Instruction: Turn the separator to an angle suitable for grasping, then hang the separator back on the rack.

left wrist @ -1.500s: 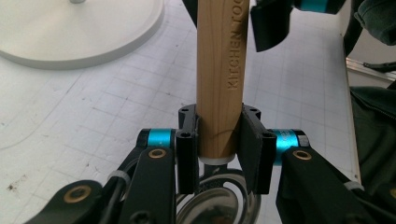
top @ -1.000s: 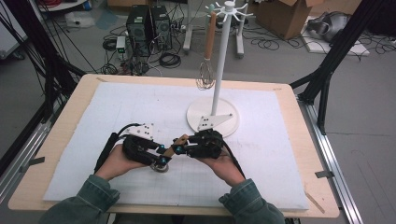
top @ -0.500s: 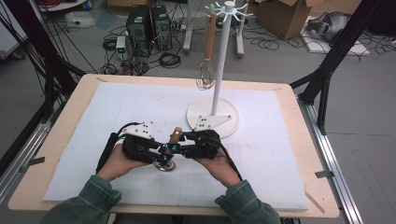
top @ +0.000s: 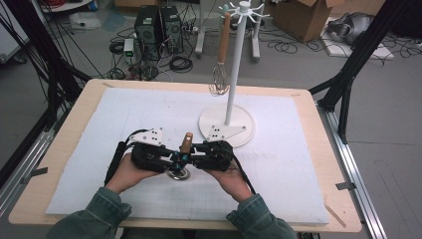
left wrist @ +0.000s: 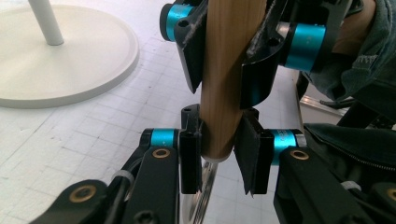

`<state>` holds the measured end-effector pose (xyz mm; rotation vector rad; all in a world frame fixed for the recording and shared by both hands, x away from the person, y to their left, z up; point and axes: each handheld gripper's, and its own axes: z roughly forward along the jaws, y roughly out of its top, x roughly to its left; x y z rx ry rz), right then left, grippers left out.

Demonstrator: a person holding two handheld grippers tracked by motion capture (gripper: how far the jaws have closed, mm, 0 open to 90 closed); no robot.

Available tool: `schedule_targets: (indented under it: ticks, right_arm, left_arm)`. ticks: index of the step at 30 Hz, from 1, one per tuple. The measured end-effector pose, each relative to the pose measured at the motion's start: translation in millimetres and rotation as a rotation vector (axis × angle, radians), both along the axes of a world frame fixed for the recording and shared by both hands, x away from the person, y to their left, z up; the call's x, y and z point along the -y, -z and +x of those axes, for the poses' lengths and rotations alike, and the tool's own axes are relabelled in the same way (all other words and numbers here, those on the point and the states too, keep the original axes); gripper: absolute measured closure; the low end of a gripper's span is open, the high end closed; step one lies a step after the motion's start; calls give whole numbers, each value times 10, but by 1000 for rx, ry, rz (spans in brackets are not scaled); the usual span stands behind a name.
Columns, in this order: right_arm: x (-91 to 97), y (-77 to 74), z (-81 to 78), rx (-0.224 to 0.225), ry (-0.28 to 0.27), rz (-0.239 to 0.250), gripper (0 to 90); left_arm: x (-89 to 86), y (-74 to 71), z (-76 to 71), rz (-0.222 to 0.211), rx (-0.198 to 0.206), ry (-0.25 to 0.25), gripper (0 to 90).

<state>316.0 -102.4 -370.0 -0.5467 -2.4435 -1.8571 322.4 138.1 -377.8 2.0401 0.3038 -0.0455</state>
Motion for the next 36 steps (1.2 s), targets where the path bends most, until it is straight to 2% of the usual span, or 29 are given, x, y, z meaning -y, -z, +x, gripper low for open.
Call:
schedule_targets:
  ticks: [4, 8, 13, 17, 23, 27, 36]
  right_arm:
    - [21, -11, 1, 1, -1, -18, 722]
    - [85, -38, 25, -16, 6, -25, 723]
    - [204, -78, 95, -27, 16, -56, 723]
    - [315, -91, 154, -59, 20, -79, 722]
    - [461, -162, 230, -63, 25, -115, 723]
    - [564, -216, 304, -76, 23, -109, 722]
    - [725, -413, 431, -58, 25, -116, 721]
  left_arm:
    - [-63, -25, -45, 1, 29, -35, 632]
    - [-195, -33, -80, 4, 46, -78, 558]
    - [-401, -21, -124, 7, 68, -153, 442]
    - [-569, 8, -155, 17, 86, -216, 358]
    - [-786, 49, -188, 12, 96, -293, 305]
    - [-879, 67, -171, 11, 94, -334, 275]
    - [-1001, 153, -138, 24, 91, -373, 242]
